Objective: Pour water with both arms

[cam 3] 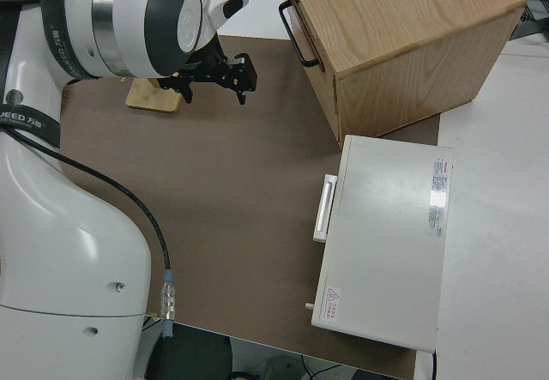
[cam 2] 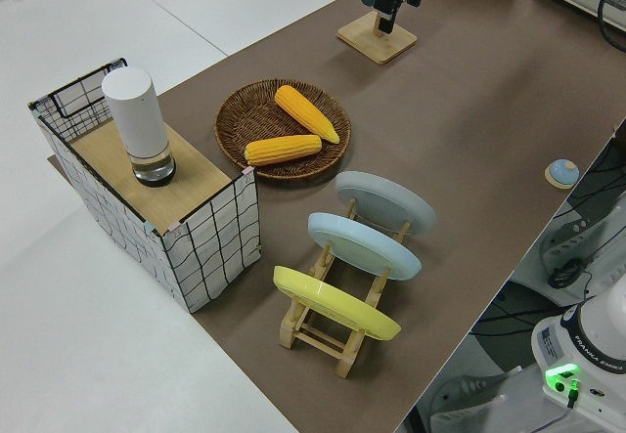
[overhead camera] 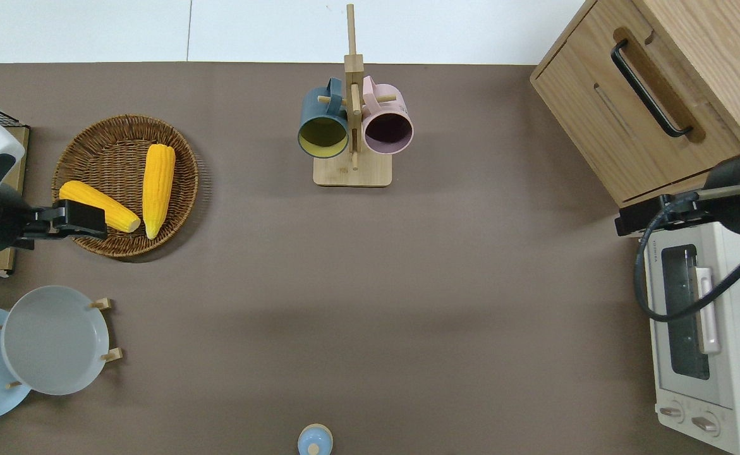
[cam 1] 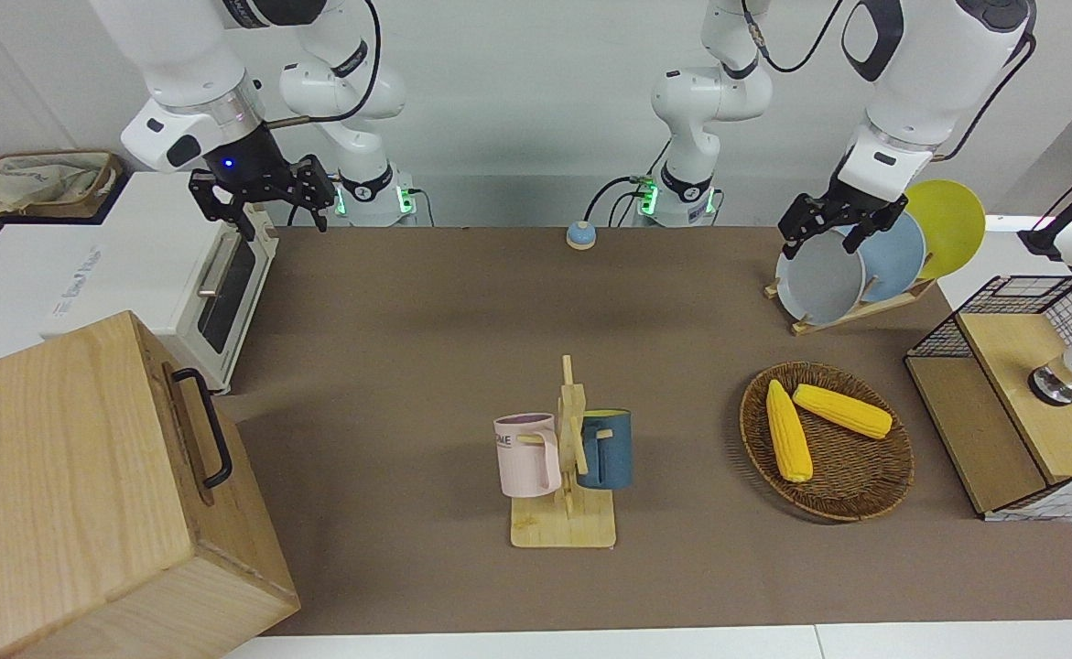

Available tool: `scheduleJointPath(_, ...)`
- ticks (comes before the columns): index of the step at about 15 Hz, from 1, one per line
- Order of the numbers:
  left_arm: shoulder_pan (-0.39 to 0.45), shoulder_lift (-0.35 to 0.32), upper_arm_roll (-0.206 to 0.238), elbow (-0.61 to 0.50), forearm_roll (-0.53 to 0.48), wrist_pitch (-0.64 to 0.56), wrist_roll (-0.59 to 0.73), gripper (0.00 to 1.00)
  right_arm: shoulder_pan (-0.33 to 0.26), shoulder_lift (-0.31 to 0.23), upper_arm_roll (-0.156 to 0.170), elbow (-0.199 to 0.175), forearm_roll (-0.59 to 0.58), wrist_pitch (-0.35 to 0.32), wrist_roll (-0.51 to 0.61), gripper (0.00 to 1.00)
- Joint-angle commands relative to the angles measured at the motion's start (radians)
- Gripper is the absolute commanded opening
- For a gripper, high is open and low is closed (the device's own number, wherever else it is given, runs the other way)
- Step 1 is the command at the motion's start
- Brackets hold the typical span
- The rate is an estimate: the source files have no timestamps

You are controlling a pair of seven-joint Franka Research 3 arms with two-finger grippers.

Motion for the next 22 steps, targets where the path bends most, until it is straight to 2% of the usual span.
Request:
scheduleJointPath(1, -0.012, 0.01, 0.006, 0.013, 0.009, 0.005, -0.007, 1.0, -0.023, 0.0, 0.009, 0.002, -0.001, 0.006, -0.03, 0.985)
scheduleJointPath(11, -0.003, 0.009, 0.018, 0.016, 0.014, 0.005, 0.011, 1.0, -0.008, 0.0, 0.018, 0.002, 0.008, 0.01, -0.033, 0.985)
scheduleJointPath(13, 0.002, 0.007, 0.02, 0.023, 0.012, 0.005, 0.054, 1.0, 0.005, 0.004, 0.021, -0.008, 0.005, 0.042, -0.032, 0.985)
scheduleJointPath(16, 0.016, 0.007, 0.049, 0.026, 0.014, 0.005, 0.112, 1.0, 0.071, 0.024, 0.023, -0.021, 0.004, 0.076, -0.032, 0.983)
scheduleJointPath(18, 0.017, 0.01, 0.087, 0.035, 0.015, 0.005, 0.169, 1.0, 0.116, 0.047, 0.023, -0.037, 0.004, 0.097, -0.03, 0.983)
scheduleJointPath(20, 0.025, 0.018, 0.122, 0.041, 0.018, 0.019, 0.241, 1.0, 0.176, 0.069, 0.023, -0.068, 0.002, 0.169, -0.015, 0.983)
scheduleJointPath(22, 0.049, 0.027, 0.156, 0.059, 0.018, 0.025, 0.325, 0.99, 0.231, 0.112, 0.023, -0.08, 0.002, 0.251, 0.064, 0.985)
